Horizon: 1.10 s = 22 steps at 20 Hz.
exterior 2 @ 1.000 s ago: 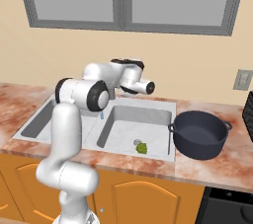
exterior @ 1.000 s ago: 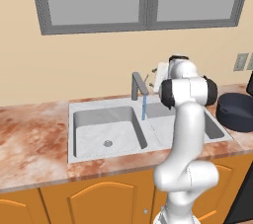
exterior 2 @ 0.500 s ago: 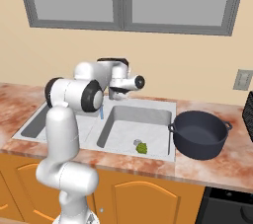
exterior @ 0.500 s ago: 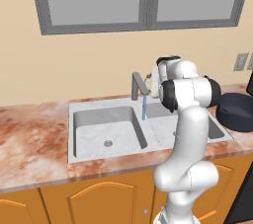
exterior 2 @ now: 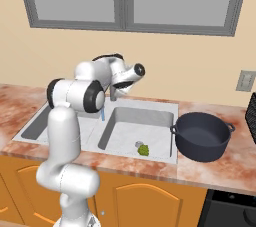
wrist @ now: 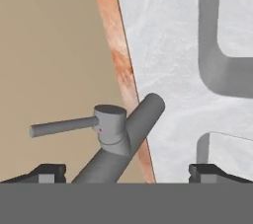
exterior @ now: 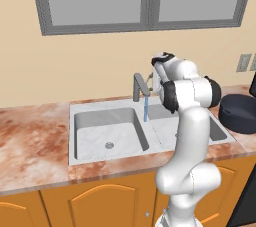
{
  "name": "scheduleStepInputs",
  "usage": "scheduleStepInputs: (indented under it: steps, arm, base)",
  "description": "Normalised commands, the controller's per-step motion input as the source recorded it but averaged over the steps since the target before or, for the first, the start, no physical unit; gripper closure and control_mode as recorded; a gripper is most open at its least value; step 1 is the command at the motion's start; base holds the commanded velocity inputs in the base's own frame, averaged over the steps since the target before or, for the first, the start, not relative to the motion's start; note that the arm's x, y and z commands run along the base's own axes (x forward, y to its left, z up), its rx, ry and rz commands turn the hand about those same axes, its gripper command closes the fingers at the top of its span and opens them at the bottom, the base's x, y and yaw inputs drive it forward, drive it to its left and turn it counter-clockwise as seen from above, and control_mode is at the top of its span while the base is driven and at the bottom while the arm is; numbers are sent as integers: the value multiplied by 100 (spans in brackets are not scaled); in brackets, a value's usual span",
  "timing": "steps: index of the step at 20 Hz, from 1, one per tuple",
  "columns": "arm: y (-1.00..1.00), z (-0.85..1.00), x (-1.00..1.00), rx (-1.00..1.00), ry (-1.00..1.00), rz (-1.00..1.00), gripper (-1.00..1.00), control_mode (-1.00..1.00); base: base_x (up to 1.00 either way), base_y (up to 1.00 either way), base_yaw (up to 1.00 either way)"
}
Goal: Dump the broccoli from the pot into the sink. Then turn on the water and wash the broccoli. Then turn off the water and put the broccoli back in the pot.
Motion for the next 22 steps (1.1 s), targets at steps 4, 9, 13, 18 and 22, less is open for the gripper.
scheduleStepInputs:
  steps: [4, 9, 13, 18, 22]
  arm:
    - [-24, 0, 0, 0, 3, -8, -100, -100]
    - [-3, -8, 0, 0, 3, -5, -100, -100]
    - [0, -22, 0, 0, 3, -3, -100, -100]
    - [0, -23, 0, 1, 6, -3, -100, -100]
    - [0, -16, 0, 2, 1, -2, -100, -100]
  base:
    - [0, 0, 0]
    - [0, 0, 0]
    - [0, 0, 0]
    - [0, 0, 0]
    - [0, 0, 0]
